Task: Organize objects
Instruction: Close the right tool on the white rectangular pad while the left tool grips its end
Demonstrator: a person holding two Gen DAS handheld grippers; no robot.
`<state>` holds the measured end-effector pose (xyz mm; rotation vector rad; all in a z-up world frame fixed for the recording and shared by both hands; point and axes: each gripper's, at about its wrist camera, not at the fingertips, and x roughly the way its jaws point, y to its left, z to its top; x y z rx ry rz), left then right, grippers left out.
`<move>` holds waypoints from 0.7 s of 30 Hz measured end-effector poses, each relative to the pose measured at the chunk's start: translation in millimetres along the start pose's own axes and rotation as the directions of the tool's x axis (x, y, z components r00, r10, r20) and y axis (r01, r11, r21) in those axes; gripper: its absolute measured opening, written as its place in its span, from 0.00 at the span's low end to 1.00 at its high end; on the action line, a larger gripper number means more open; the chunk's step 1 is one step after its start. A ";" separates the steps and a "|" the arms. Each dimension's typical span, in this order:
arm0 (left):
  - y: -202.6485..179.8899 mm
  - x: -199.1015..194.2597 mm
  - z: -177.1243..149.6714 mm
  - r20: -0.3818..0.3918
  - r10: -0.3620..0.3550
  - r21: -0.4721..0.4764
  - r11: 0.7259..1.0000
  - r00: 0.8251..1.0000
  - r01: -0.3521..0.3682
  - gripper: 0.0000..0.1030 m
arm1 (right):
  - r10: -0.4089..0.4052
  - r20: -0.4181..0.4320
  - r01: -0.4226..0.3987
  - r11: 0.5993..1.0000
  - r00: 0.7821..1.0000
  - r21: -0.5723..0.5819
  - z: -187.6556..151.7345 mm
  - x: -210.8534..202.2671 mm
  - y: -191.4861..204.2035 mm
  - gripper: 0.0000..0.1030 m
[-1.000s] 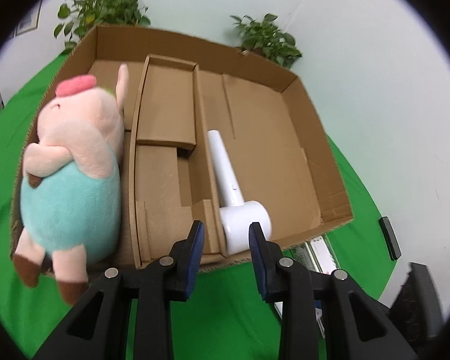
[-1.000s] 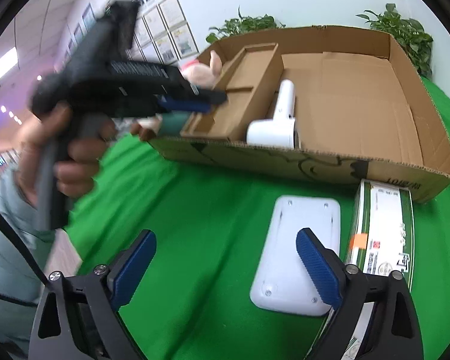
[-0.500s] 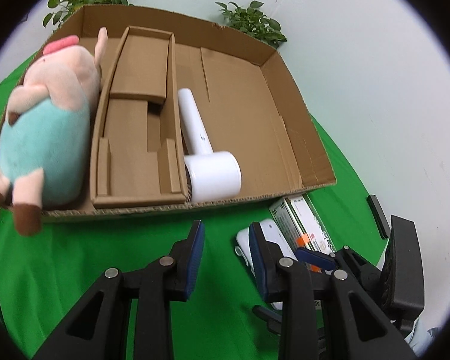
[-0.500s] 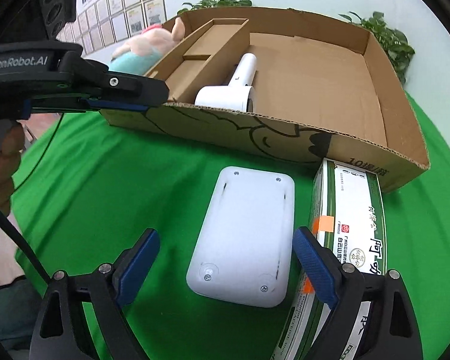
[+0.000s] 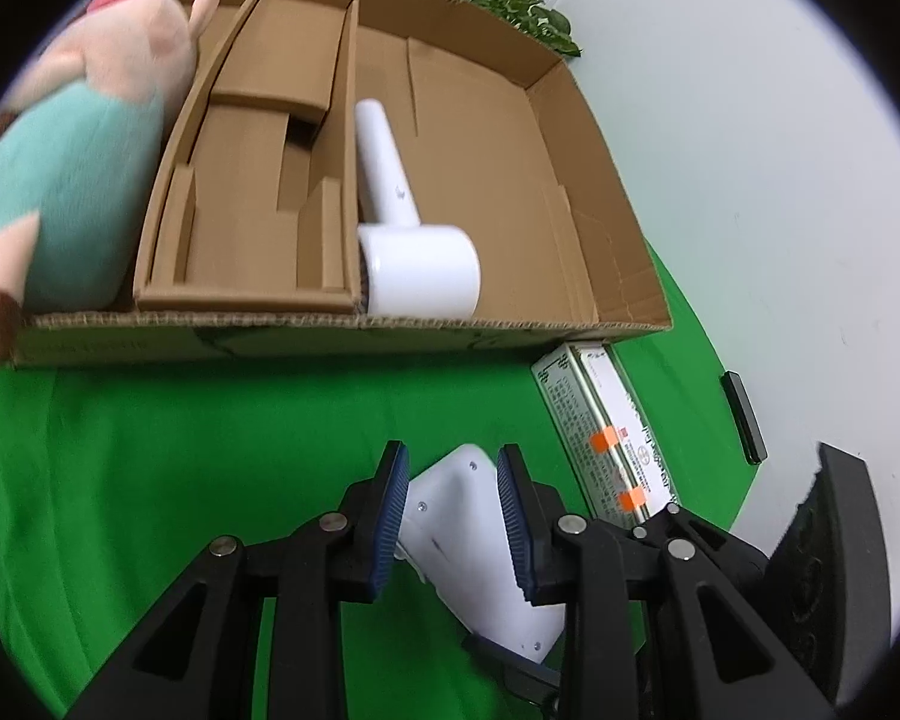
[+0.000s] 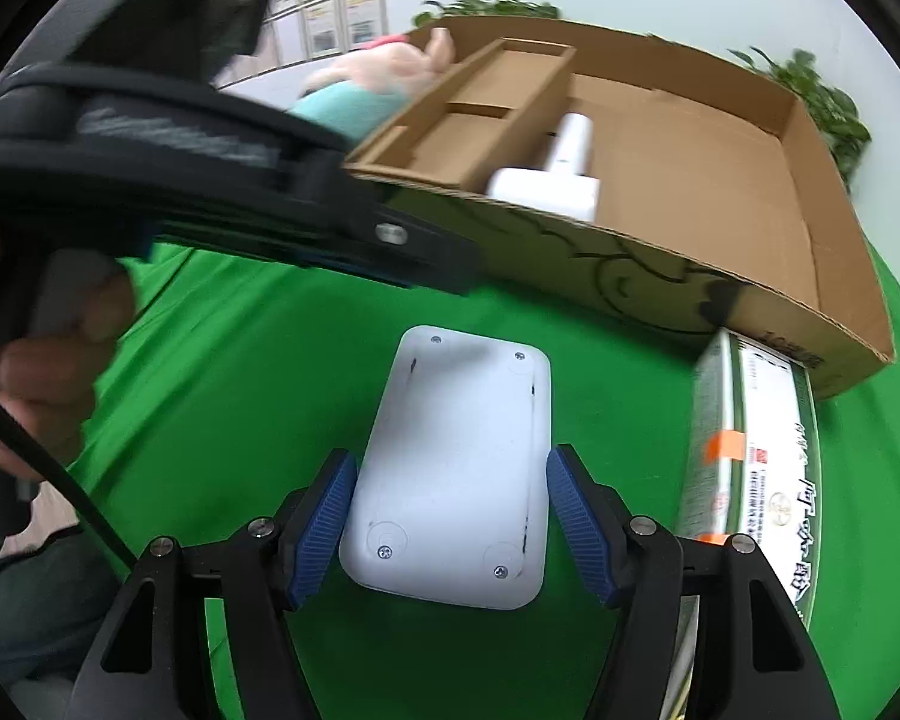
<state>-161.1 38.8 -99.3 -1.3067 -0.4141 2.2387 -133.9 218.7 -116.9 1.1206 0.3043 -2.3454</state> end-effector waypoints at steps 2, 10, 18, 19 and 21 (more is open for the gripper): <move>2.9 1.4 -4.3 -0.009 -0.007 -0.011 1.000 1.000 0.007 0.29 | -0.005 0.002 0.005 1.000 1.000 0.001 -1.5 -0.4 0.5 0.76; 8.1 6.2 -13.8 -0.018 -0.024 -0.042 0.999 1.000 0.023 0.29 | 0.062 0.034 -0.065 0.995 0.997 0.076 -2.1 -5.8 -14.0 0.96; 15.9 0.3 -23.4 -0.016 -0.031 -0.083 0.996 0.999 0.030 0.31 | 0.018 -0.003 -0.017 0.999 1.000 0.048 -9.2 0.0 -0.2 0.64; 17.7 0.6 -25.1 -0.020 -0.033 -0.090 0.995 0.999 0.031 0.31 | 0.018 -0.007 -0.018 0.998 1.000 0.066 -10.6 -1.5 0.1 0.64; 20.9 1.8 -29.8 -0.030 -0.037 -0.107 0.994 0.999 0.034 0.31 | 0.025 -0.015 -0.023 0.995 1.000 0.096 -13.1 -4.4 1.6 0.64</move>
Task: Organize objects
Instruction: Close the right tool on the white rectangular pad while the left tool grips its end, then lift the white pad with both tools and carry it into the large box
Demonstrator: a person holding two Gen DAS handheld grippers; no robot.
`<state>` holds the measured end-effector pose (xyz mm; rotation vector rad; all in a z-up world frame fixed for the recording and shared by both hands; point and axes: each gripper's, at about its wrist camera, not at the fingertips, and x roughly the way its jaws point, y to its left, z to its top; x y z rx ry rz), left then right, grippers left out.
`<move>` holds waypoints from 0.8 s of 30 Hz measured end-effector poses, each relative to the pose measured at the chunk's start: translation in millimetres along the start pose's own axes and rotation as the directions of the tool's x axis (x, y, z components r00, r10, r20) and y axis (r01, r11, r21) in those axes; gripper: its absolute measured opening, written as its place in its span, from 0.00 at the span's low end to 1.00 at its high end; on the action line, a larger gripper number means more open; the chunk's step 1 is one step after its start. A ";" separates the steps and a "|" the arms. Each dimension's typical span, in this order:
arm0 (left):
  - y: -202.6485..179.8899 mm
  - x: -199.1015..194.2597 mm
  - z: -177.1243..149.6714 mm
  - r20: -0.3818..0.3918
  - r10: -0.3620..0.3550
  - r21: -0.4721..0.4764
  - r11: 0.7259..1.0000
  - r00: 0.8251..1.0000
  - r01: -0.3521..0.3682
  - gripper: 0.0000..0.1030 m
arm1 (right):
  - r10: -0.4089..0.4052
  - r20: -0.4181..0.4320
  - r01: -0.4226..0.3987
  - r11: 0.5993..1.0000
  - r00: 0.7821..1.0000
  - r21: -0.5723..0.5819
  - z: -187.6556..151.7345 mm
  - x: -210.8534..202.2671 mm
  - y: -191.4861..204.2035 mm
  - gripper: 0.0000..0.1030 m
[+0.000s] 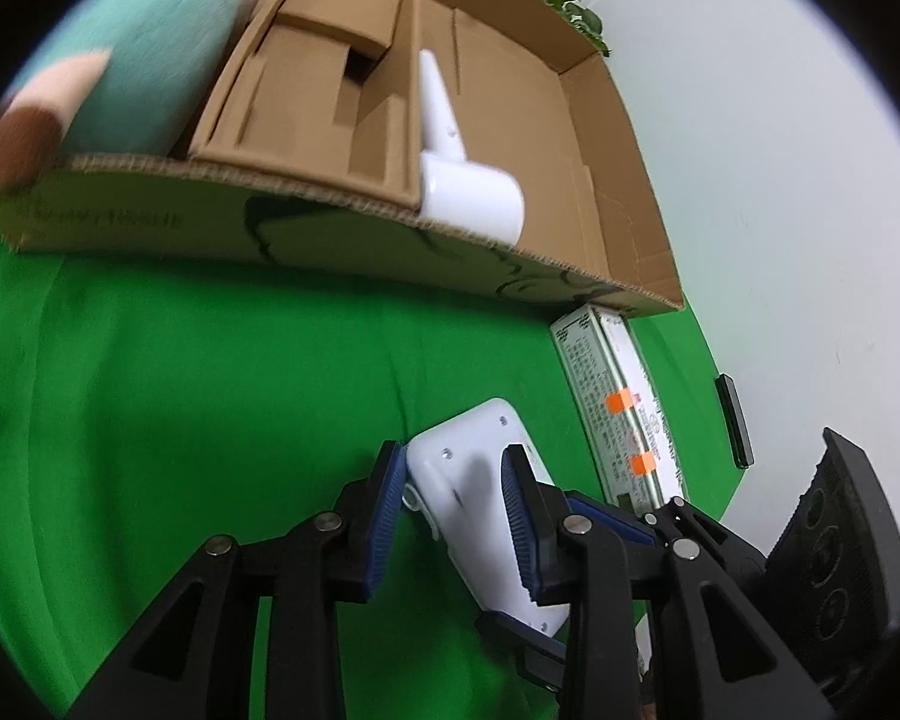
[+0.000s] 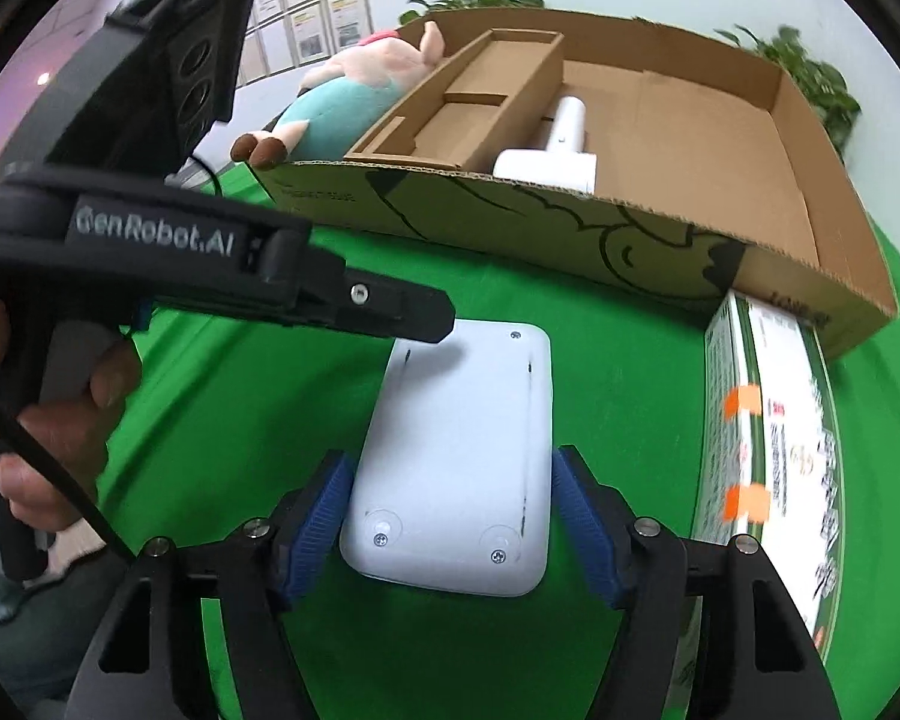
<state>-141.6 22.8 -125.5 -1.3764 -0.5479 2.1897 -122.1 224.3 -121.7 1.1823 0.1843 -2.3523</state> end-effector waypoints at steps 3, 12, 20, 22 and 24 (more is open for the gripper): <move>5.9 3.9 -7.5 -0.018 -0.007 -0.023 1.000 1.000 0.007 0.32 | 0.030 -0.014 -0.029 0.999 0.999 0.041 -1.3 -1.2 2.0 0.64; 14.4 2.7 -14.8 -0.015 -0.054 -0.086 0.995 0.998 0.053 0.33 | 0.069 -0.023 -0.066 0.990 0.997 0.126 0.1 -1.7 0.2 0.63; 18.2 3.3 -20.4 -0.008 -0.092 -0.130 0.987 0.996 0.090 0.33 | 0.116 -0.008 -0.113 0.980 0.993 0.166 -3.3 -4.0 -3.3 0.63; 18.9 2.9 -20.7 -0.008 -0.092 -0.132 0.987 0.996 0.090 0.33 | 0.121 -0.006 -0.118 0.978 0.993 0.169 -3.3 -3.8 -3.3 0.63; 19.4 2.6 -20.8 -0.009 -0.093 -0.131 0.987 0.996 0.091 0.33 | 0.125 -0.005 -0.123 0.978 0.992 0.170 -3.5 -4.1 -2.9 0.63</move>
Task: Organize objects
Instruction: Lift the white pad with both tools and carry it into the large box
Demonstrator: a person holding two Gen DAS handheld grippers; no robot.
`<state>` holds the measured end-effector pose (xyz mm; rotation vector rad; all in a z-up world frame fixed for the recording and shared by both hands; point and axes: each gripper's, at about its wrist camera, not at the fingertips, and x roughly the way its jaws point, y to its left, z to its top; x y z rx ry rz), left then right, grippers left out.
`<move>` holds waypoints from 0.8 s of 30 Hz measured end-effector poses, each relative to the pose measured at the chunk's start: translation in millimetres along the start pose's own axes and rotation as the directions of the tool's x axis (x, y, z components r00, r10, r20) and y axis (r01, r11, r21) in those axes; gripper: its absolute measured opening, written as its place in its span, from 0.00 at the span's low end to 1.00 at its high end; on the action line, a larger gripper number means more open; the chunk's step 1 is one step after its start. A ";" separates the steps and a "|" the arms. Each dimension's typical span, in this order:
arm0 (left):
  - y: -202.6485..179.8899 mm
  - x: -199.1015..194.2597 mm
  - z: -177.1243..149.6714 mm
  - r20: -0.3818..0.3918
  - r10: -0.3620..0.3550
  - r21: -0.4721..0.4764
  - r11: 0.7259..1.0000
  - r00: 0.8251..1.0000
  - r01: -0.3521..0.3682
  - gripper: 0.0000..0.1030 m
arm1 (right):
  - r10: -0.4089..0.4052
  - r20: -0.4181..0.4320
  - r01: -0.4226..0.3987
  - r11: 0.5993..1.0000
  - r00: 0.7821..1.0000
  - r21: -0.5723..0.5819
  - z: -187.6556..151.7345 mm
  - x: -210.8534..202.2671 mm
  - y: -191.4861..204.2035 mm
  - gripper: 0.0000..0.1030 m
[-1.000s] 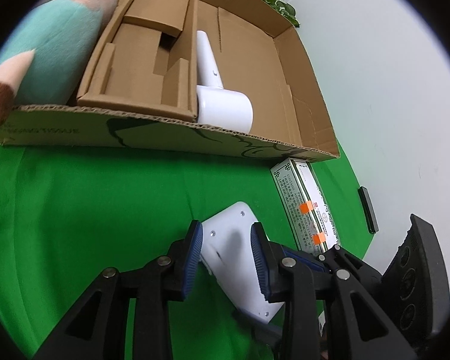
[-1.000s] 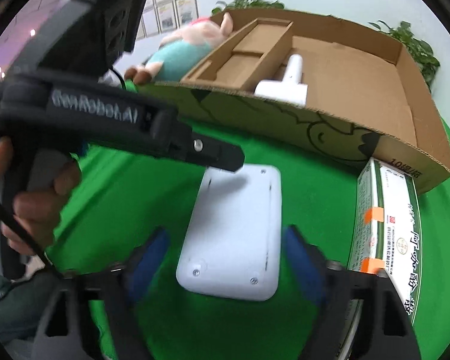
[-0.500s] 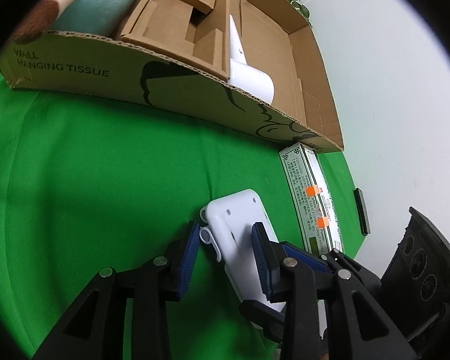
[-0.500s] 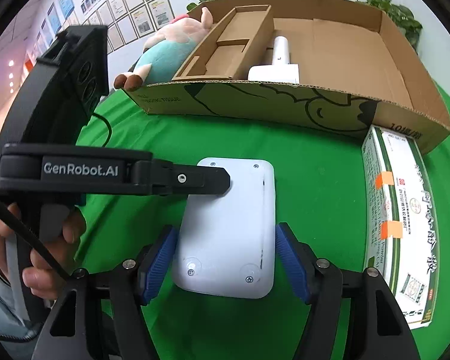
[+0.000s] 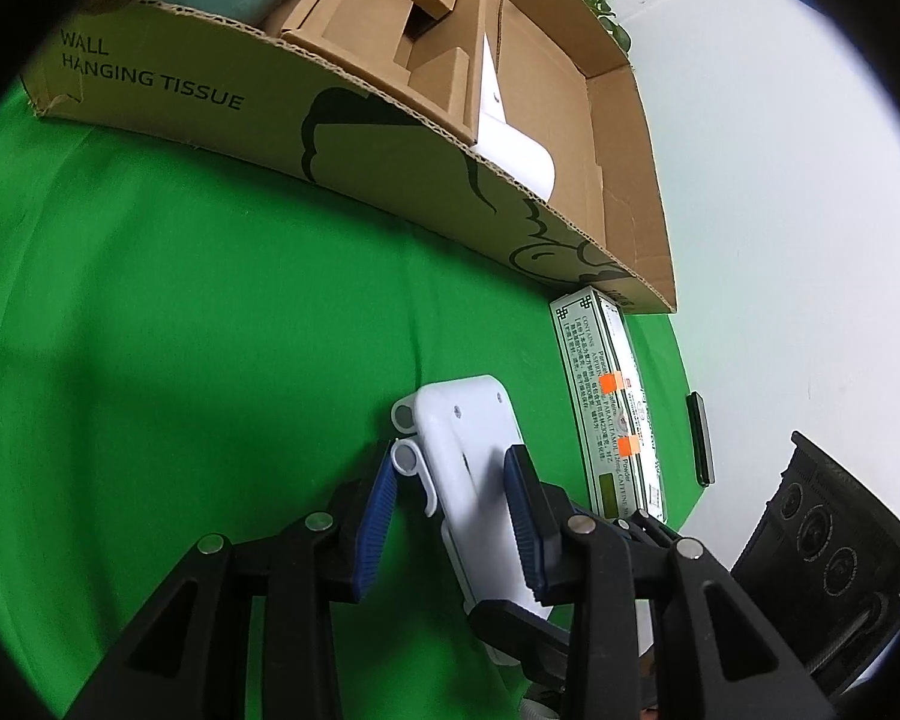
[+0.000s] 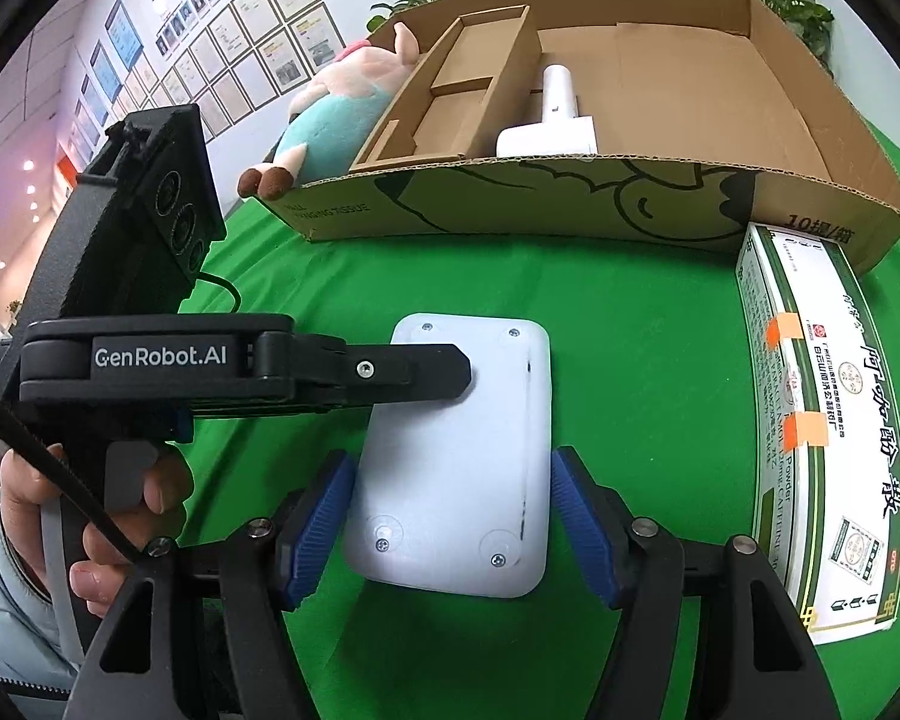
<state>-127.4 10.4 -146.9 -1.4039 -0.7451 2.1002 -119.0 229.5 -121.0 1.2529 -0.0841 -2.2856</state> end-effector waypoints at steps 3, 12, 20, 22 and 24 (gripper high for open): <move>0.9 1.9 -1.3 -0.016 -0.028 -0.011 1.000 0.999 0.028 0.28 | 0.015 0.000 -0.015 1.000 1.000 0.002 -0.6 -0.1 0.6 0.63; -11.9 -4.7 -4.9 0.004 -0.008 0.026 1.000 1.000 0.008 0.27 | 0.006 0.013 -0.006 1.000 1.000 -0.027 -1.9 -1.2 6.8 0.63; -36.4 -20.1 3.1 0.048 0.002 0.108 0.994 0.999 -0.007 0.26 | -0.006 0.084 0.011 0.998 0.996 -0.054 4.1 -17.7 11.9 0.62; -44.1 -22.3 5.6 0.058 0.004 0.132 0.991 0.998 -0.012 0.26 | -0.010 0.106 0.016 0.998 0.994 -0.059 6.7 -23.1 13.3 0.62; -54.2 -27.1 7.3 0.074 0.007 0.166 0.986 0.997 -0.019 0.26 | -0.015 0.126 0.023 0.998 0.992 -0.060 10.7 -27.7 14.6 0.62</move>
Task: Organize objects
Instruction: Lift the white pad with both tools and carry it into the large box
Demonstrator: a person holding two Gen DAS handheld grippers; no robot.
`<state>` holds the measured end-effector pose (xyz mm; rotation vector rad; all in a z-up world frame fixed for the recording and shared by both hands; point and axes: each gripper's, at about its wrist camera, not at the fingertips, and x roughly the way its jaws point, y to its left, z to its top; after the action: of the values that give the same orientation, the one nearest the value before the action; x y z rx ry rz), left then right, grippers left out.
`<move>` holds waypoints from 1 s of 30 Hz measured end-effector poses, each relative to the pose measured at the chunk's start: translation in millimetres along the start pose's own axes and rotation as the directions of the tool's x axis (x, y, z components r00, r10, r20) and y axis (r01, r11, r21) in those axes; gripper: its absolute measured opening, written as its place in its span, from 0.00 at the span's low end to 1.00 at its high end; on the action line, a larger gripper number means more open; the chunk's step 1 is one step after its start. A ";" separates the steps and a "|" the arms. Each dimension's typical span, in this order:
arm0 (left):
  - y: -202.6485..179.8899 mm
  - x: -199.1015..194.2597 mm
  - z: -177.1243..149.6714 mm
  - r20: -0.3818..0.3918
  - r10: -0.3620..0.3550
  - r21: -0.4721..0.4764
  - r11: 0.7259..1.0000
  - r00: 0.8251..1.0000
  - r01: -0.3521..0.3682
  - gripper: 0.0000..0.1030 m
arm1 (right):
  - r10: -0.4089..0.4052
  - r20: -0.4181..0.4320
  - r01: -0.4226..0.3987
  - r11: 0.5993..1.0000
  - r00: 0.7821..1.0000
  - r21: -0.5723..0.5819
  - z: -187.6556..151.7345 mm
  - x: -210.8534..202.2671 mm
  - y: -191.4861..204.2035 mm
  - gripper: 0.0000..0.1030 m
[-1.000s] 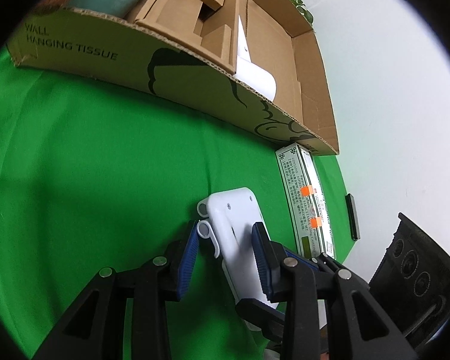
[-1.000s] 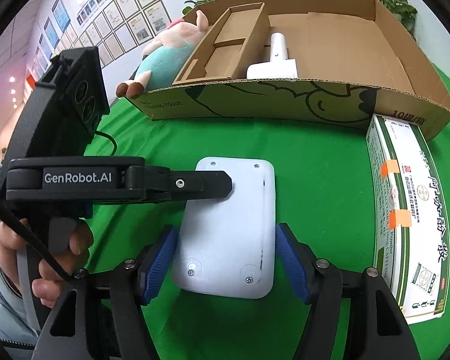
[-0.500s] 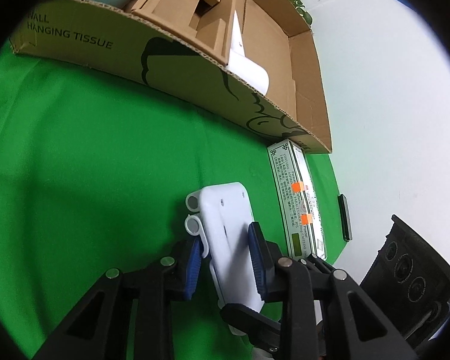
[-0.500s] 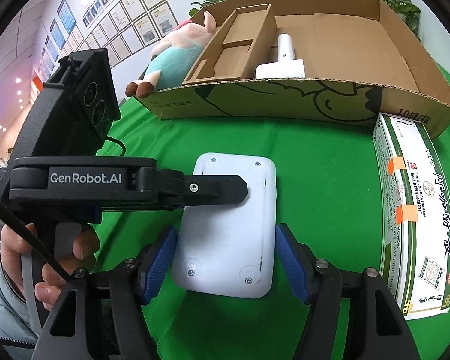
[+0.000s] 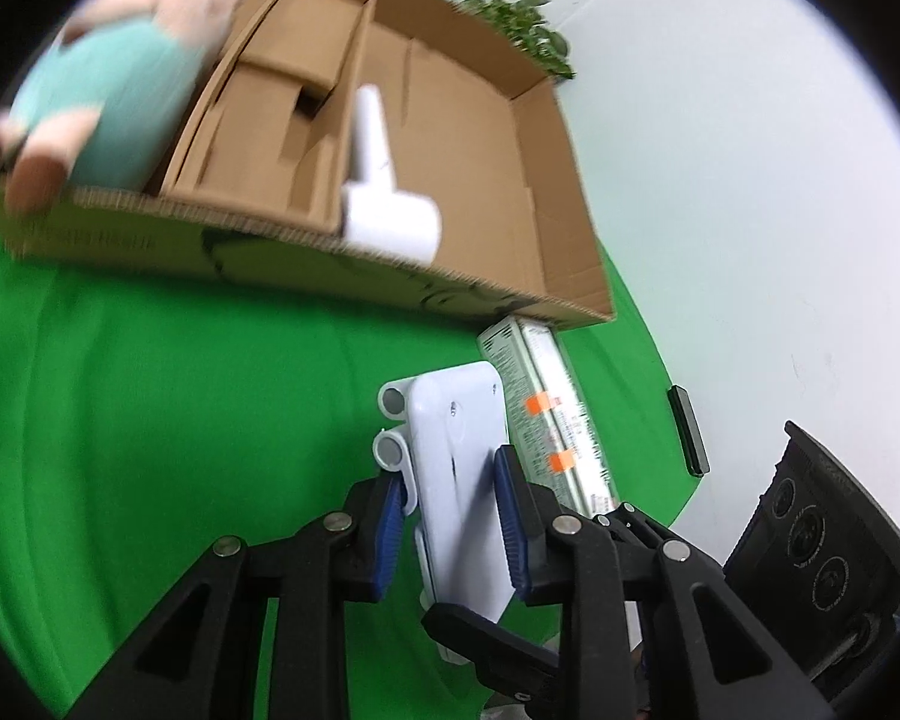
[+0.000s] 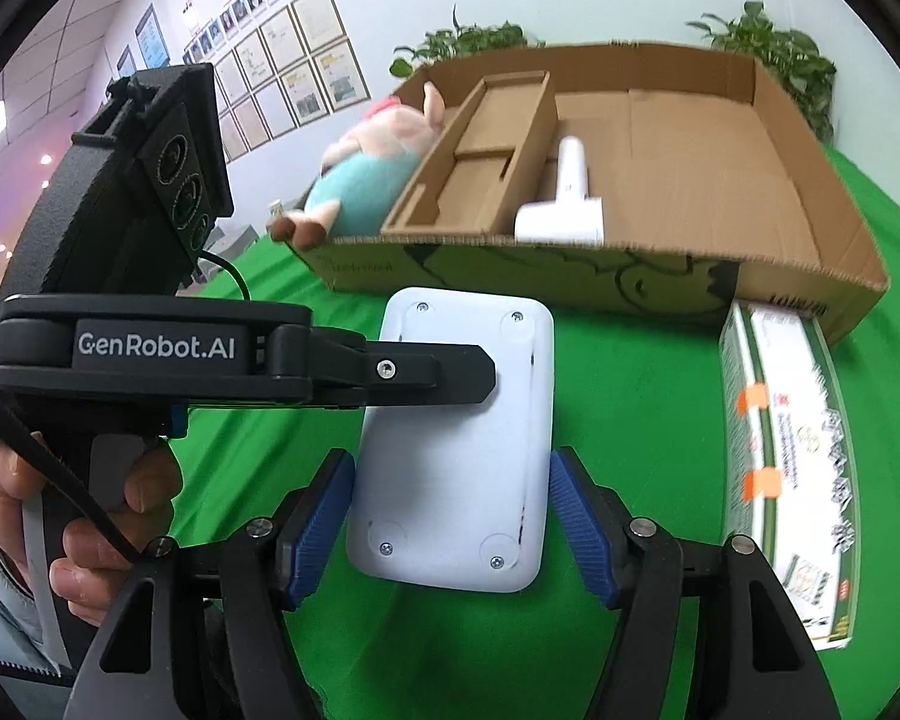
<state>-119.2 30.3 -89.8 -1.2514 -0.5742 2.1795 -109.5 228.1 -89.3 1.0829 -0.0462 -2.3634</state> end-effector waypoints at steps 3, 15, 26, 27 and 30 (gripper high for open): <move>-14.2 -9.1 7.5 0.022 0.004 0.050 0.999 1.000 -0.005 0.25 | -0.011 0.033 0.011 1.000 0.999 0.002 7.3 -7.8 0.9 0.62; -84.9 -32.7 72.4 0.118 0.019 0.272 0.961 0.993 -0.050 0.25 | -0.059 0.190 0.060 0.998 0.980 -0.001 71.8 -45.7 -10.3 0.62; -114.7 -28.3 140.9 0.145 0.023 0.334 0.940 0.989 -0.071 0.25 | -0.060 0.239 0.067 0.998 0.969 -0.020 154.6 -54.1 -39.4 0.62; -114.3 -25.4 146.3 0.139 0.023 0.330 0.942 0.990 -0.068 0.25 | -0.058 0.237 0.064 0.998 0.970 -0.015 159.4 -53.1 -42.6 0.62; -111.0 -14.0 159.4 0.117 0.022 0.317 0.947 0.993 -0.058 0.25 | -0.056 0.219 0.055 0.998 0.974 0.008 174.6 -47.8 -55.0 0.62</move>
<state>-225.1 90.8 62.0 -0.9802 -0.2238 2.2757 -233.3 266.0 48.6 0.8295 -0.0993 -2.5242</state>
